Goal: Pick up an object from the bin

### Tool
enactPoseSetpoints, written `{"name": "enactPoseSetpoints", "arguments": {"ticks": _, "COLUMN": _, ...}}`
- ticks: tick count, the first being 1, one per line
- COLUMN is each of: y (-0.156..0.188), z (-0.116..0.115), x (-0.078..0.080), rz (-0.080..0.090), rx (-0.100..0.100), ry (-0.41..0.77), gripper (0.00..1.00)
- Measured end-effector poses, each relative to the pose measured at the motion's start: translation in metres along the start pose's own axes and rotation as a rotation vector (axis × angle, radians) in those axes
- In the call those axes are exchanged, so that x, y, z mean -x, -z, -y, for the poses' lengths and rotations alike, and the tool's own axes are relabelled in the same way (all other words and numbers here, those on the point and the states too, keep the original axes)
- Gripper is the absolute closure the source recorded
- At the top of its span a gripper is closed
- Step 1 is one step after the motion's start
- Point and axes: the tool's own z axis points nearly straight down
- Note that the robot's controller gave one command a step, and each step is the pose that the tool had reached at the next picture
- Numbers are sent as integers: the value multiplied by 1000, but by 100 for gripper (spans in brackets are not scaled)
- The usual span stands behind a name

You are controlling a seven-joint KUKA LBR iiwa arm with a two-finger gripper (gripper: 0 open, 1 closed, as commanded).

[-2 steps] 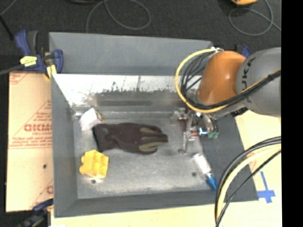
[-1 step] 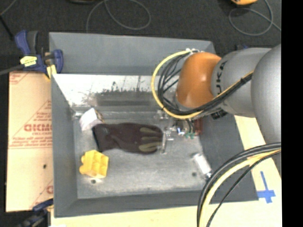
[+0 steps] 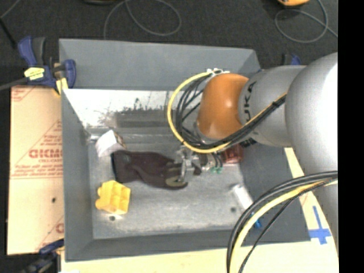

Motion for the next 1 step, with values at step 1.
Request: {"name": "enactPoseSetpoints", "arguments": {"ticks": 1, "y": 0, "z": 0, "x": 0, "rz": 0, "rx": 0, "ry": 0, "gripper": 100}}
